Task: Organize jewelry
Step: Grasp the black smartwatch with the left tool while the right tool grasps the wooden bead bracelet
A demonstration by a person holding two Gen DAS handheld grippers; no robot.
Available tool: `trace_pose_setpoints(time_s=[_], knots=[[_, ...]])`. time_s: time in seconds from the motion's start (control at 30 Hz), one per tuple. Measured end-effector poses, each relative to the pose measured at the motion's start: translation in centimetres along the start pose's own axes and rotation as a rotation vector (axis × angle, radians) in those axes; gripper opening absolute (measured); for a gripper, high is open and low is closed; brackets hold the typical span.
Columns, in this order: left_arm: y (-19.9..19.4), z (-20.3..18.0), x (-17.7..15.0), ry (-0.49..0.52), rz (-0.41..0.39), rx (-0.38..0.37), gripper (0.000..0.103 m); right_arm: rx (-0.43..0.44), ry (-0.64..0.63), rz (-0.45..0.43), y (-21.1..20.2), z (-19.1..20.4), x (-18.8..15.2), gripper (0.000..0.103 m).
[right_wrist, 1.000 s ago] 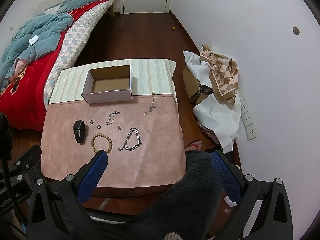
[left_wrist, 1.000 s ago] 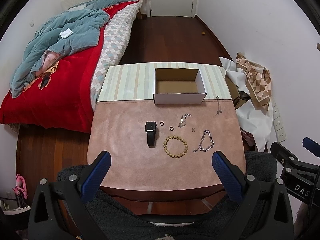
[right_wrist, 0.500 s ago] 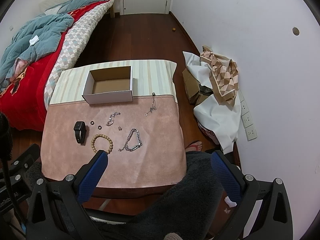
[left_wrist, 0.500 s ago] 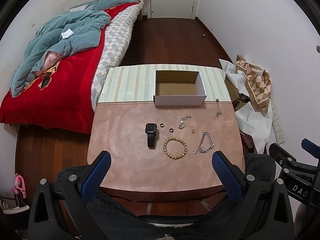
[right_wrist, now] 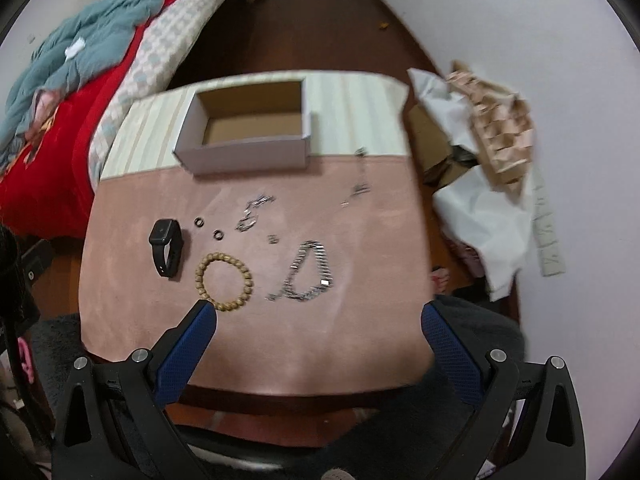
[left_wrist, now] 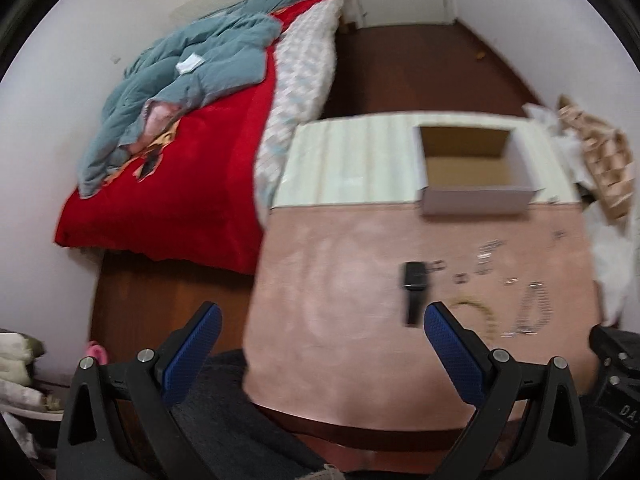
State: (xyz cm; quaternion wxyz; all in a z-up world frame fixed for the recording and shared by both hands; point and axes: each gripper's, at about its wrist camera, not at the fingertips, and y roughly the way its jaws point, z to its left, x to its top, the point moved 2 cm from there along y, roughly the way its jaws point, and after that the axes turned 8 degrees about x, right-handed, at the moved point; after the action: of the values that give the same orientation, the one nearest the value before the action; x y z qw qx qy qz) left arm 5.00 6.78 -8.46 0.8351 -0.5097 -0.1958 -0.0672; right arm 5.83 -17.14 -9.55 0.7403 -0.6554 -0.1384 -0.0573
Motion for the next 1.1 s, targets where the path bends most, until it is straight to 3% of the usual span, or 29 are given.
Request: trace_pose_setpoints(time_s=[0.13, 0.3, 0.67, 0.8, 0.87, 0.9, 1.1], knots=[[4.3, -0.1, -0.2, 0.028, 0.059, 0.055, 0.103, 0.019, -0.017, 0.057, 5.6, 1.5, 1.0, 0.080], [8.1, -0.9, -0.3, 0.048, 0.130, 0.080, 0.103, 0.034, -0.023, 0.143, 12.5, 3.2, 2.0, 0.067], [13.3, -2.8, -0.5, 0.086, 0.237, 0.070, 0.103, 0.104, -0.035, 0.286, 19.3, 5.6, 1.1, 0.045], [13.8, -3.9, -0.7, 0.098, 0.257, 0.031, 0.103, 0.095, -0.063, 0.275, 20.0, 6.5, 1.0, 0.038], [13.9, -4.5, -0.8, 0.097, 0.264, -0.014, 0.103, 0.071, -0.084, 0.259, 20.1, 6.5, 1.0, 0.015], [13.8, -4.9, -0.8, 0.096, 0.270, -0.037, 0.103, 0.062, -0.083, 0.253, 20.1, 6.3, 0.9, 0.009], [13.6, -7.4, -1.0, 0.104, 0.294, -0.174, 0.103, 0.056, -0.010, 0.257, 20.1, 3.2, 0.9, 0.009]])
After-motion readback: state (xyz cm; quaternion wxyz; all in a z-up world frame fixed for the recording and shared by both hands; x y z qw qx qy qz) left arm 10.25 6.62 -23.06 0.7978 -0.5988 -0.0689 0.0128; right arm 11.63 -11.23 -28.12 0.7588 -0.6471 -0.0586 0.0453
